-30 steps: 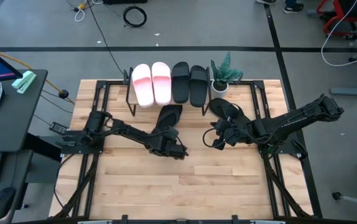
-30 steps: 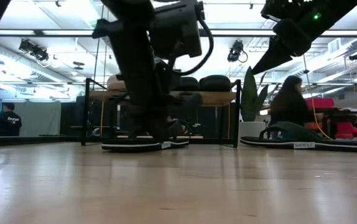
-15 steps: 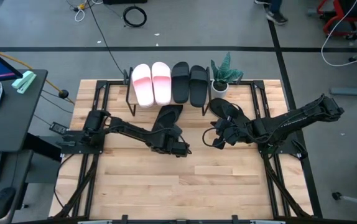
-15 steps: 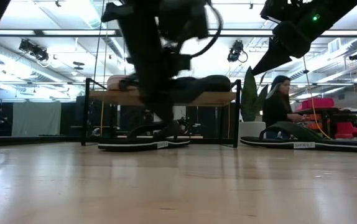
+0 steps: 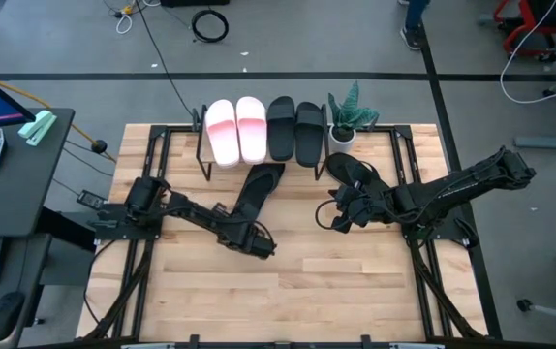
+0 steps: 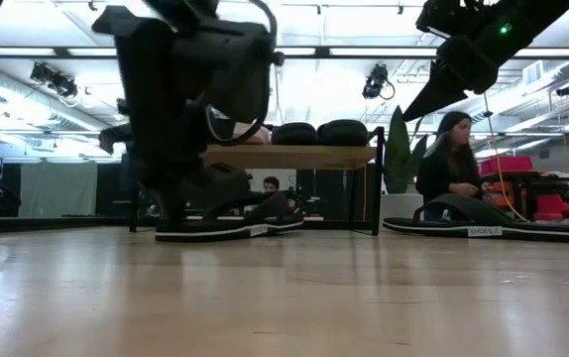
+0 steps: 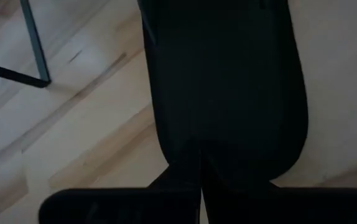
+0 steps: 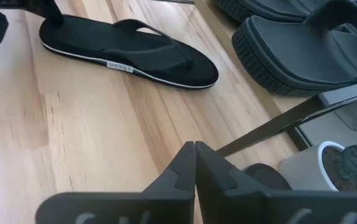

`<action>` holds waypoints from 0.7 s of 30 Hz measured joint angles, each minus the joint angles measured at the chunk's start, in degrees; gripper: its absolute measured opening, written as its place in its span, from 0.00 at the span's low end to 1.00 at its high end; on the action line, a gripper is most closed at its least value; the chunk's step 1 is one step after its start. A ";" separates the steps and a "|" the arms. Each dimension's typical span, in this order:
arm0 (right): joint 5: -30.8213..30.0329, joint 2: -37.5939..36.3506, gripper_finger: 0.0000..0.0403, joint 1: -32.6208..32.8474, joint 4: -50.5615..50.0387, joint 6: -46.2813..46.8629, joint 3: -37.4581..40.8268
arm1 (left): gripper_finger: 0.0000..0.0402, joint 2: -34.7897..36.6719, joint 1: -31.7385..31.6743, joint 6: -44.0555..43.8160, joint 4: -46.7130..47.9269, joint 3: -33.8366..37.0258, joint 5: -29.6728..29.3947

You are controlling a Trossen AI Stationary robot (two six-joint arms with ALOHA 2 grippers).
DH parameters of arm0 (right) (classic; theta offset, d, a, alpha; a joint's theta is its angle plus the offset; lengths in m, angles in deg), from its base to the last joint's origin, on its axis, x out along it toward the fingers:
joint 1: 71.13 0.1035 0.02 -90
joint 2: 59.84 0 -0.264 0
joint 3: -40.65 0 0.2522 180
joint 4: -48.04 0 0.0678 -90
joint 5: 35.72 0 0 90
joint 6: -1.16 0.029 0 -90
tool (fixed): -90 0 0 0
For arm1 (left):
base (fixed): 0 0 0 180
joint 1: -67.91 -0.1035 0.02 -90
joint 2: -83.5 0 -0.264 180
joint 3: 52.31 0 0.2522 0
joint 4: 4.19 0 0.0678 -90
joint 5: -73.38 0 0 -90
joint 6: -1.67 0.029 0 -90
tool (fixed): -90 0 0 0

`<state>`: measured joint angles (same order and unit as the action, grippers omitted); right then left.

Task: Pick and place slides into the shelf
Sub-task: Put the left black slipper under the shelf

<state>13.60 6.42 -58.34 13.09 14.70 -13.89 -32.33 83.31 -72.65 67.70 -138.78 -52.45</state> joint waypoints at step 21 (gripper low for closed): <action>0.02 0.00 0.02 0.00 0.00 0.44 0.00 | 0.00 0.15 -0.64 -2.08 -14.49 0.24 0.10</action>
<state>13.62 6.42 -58.34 13.09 15.14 -13.89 -32.18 82.68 -74.73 53.21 -138.54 -52.36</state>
